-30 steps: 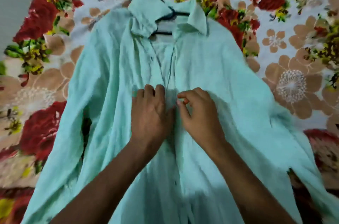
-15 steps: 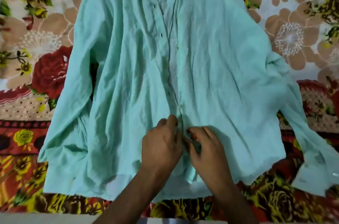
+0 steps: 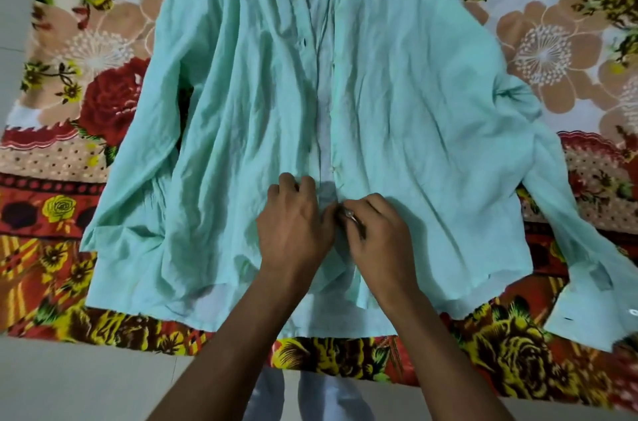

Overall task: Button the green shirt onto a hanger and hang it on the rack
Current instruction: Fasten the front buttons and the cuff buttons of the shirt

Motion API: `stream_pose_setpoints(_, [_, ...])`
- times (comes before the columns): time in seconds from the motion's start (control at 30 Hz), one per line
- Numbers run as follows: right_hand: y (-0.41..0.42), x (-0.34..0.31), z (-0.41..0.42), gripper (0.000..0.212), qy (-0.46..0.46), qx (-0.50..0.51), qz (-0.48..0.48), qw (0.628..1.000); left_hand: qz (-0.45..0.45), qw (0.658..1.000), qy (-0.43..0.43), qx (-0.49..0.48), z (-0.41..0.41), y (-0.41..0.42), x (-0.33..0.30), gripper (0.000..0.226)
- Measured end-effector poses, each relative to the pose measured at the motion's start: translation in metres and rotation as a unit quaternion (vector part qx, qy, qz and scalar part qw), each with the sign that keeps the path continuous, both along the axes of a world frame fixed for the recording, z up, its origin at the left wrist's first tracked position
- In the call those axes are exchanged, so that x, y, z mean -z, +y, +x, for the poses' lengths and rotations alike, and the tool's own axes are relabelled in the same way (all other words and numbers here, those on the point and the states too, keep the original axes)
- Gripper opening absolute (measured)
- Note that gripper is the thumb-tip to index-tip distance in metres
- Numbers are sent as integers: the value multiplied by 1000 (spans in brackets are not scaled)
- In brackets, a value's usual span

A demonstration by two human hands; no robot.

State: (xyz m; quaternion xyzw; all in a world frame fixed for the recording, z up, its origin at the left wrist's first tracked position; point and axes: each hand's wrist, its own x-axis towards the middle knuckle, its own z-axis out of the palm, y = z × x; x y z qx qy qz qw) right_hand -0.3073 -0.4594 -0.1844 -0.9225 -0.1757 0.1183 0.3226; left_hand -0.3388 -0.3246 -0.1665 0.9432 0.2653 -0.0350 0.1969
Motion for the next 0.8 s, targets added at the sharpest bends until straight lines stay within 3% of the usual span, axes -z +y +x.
stream_pose_setpoints(0.17, [6, -4, 4, 14, -11, 39, 39, 998, -16, 999, -5, -46, 0, 9, 1, 17])
stream_pose_setpoints(0.27, [6, -6, -1, 17, 43, 63, 79, 994, -130, 982, -63, -118, -13, 15, -8, 7])
stream_pose_setpoints(0.37, [5, -3, -5, 21, 82, 71, 72, 992, -298, 925, -96, -215, -22, 12, -19, 9])
stream_pose_setpoints(0.43, [3, -1, -7, 20, 85, 56, 57, 993, -401, 869, -92, -274, -24, 9, -18, 11])
stream_pose_setpoints(0.5, [4, 0, -6, 15, 65, 41, 39, 996, -458, 830, -83, -307, -24, 10, -17, 11])
stream_pose_setpoints(0.63, [13, -10, -4, 8, 44, 90, 71, 992, -474, 823, -101, -297, -22, 15, -17, 10])
stream_pose_setpoints(0.8, [18, -20, -5, 11, 142, 177, 196, 954, -484, 828, -106, -264, -28, 3, -16, 9])
